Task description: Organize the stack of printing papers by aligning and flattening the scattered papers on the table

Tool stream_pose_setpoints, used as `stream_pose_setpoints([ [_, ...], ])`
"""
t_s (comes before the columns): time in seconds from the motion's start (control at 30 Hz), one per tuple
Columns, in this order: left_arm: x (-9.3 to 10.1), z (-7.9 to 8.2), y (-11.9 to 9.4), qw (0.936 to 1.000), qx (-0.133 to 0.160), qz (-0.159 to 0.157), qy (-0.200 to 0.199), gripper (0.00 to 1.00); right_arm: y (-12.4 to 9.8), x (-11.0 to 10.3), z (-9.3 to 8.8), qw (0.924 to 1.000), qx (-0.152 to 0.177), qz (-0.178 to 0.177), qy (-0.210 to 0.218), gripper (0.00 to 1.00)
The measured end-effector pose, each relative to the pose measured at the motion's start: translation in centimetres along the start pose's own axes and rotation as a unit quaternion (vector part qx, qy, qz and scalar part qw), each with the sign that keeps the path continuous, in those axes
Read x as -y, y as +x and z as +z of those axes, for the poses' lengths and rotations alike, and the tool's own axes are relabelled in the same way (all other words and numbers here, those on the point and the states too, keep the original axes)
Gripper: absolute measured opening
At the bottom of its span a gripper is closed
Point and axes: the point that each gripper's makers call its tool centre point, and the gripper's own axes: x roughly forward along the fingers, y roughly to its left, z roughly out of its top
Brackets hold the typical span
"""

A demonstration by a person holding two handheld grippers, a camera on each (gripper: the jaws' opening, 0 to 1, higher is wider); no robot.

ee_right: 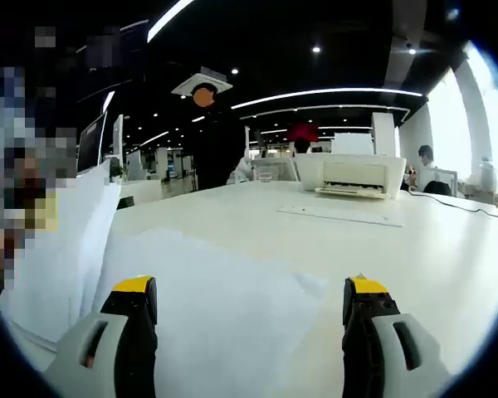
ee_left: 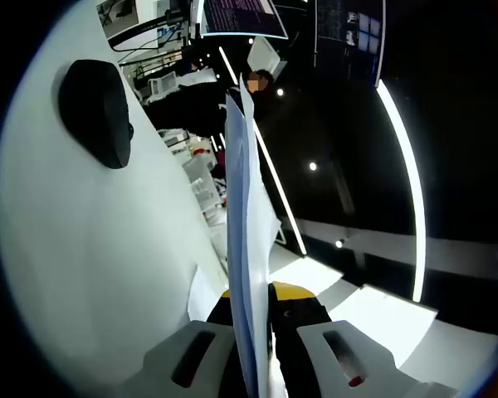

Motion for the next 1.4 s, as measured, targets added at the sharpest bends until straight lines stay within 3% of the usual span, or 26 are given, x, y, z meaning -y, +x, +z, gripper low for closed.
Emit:
stream_pose_setpoints([
  [0.47, -0.1, 0.2, 0.1, 1.0, 0.0, -0.004, -0.003, 0.06, 0.8, -0.3, -0.7, 0.9992, -0.021, 0.028, -0.022, 0.88],
  [0.67, -0.3, 0.2, 0.2, 1.0, -0.002, -0.002, -0.001, 0.06, 2.2, 0.5, -0.4, 0.997, -0.023, 0.064, -0.037, 0.87],
  [0.73, -0.3, 0.2, 0.2, 1.0, -0.002, -0.003, 0.0, 0.06, 2.5, 0.3, -0.8, 0.9958, -0.038, 0.075, -0.036, 0.85],
  [0.87, -0.3, 0.3, 0.1, 1.0, 0.0, -0.003, -0.002, 0.06, 2.7, 0.6, -2.2, 0.9937, -0.076, 0.062, -0.055, 0.83],
  [0.9, -0.2, 0.3, 0.1, 1.0, 0.0, -0.003, -0.002, 0.06, 2.7, 0.7, -1.7, 0.9945, -0.065, 0.066, -0.05, 0.82],
  [1.4, -0.2, 0.2, 0.1, 1.0, 0.0, -0.004, -0.001, 0.06, 1.9, -0.9, -2.2, 0.9938, -0.072, 0.075, -0.039, 0.73],
])
